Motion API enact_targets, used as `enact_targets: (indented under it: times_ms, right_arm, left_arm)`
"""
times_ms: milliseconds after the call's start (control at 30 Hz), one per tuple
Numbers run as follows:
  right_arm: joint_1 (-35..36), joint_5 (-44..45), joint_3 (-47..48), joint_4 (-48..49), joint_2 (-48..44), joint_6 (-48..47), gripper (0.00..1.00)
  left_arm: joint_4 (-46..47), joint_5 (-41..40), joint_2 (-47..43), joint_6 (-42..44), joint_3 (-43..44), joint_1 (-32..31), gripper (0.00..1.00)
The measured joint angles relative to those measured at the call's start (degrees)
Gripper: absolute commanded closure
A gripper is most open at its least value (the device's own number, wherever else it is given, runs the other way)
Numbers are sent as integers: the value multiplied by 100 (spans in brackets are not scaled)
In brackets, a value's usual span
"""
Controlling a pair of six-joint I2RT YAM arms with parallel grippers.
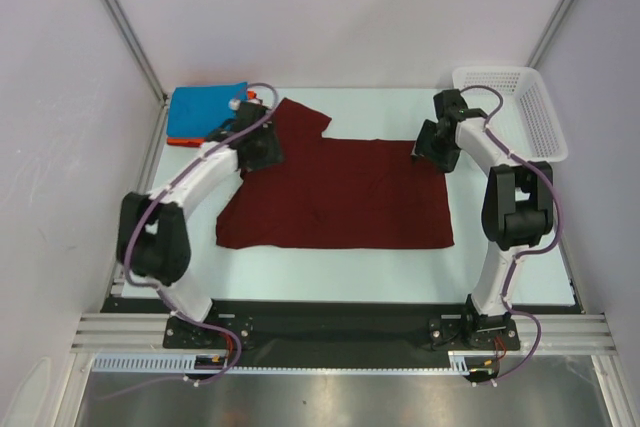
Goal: Fold and stack the t-shirts
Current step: Fold the tshirt
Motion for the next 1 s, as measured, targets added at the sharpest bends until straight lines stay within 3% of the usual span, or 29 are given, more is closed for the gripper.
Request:
enact_targets:
  times_ms: [133,267,533,1000]
  right_arm:
    - [125,-9,37,0,0,-39,32]
    - [208,-22,39,-20,15,-39,32]
    - [254,-20,48,-96,87,-74,32]
    - [269,-17,61,-162,243,-144,31]
  left_arm:
    - [256,293,-656,136,-592,979,47]
    - [337,433,-260,280,-439,1591,43]
    - [-111,562,997,39,402,1655,42]
    - [-560,505,1716,-634,1060,1733,44]
